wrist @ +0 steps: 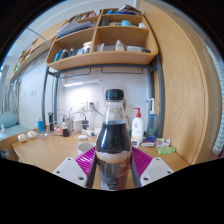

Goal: Pour water

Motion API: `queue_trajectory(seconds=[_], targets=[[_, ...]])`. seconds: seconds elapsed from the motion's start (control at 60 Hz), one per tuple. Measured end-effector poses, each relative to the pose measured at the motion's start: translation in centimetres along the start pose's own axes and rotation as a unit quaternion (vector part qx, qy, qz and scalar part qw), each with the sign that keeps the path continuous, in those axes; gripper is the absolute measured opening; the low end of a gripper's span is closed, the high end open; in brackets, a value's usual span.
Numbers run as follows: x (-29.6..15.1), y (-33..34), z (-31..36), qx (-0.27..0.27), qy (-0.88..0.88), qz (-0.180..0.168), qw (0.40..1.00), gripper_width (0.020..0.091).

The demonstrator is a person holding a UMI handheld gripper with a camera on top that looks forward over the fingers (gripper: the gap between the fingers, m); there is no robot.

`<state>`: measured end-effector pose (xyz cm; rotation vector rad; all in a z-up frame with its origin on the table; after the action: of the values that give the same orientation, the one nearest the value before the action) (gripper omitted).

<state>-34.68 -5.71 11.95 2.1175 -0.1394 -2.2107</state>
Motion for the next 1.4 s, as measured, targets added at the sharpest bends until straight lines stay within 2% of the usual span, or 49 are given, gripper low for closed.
queue_trajectory(seconds=[0.1,0.217,0.283,0.5,0.633,0.767,0.917,1.05,1.167,1.4], targets=[[-0.1,0.0,0.1,0.008,0.002,-0.006,1.000,0.0523],[-0.2,-0.2,0.0,0.014,-0.001,-0.008,1.000,0.0406],[-0.1,-0.1,0.0,0.010,-0.004,-0.010,1.000,0.0374],[-0.2,-0.2,0.3,-0.001,0.001,-0.012,1.000,0.0372],[-0.7,0.0,-0.5,-0.010,0.049,0.005,0.999,0.0373],[-1.5,-0.6,-4.0,0.011,0.203,0.037,0.978,0.0374],[-1.1,-3.8,-8.1,0.038,0.413,0.087,0.906,0.0375],[-1.0,-6.9,-8.9,0.034,0.553,0.110,0.825,0.0376],[-1.8,-8.8,-8.4,0.027,0.647,0.115,0.753,0.0374],[-3.7,-11.9,-6.4,0.023,0.781,0.098,0.617,0.0383]])
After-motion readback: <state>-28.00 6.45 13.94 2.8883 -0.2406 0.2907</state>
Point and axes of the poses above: the point between the fingertips, and its own axes, seen from behind it with the camera up: z to the left, x down, y backward, against the way the camera looks, the point moved 2 cm from there along y, backward, against the way the camera looks, and after that the axes turned 6 degrees about -x, right-handed, at the moved point
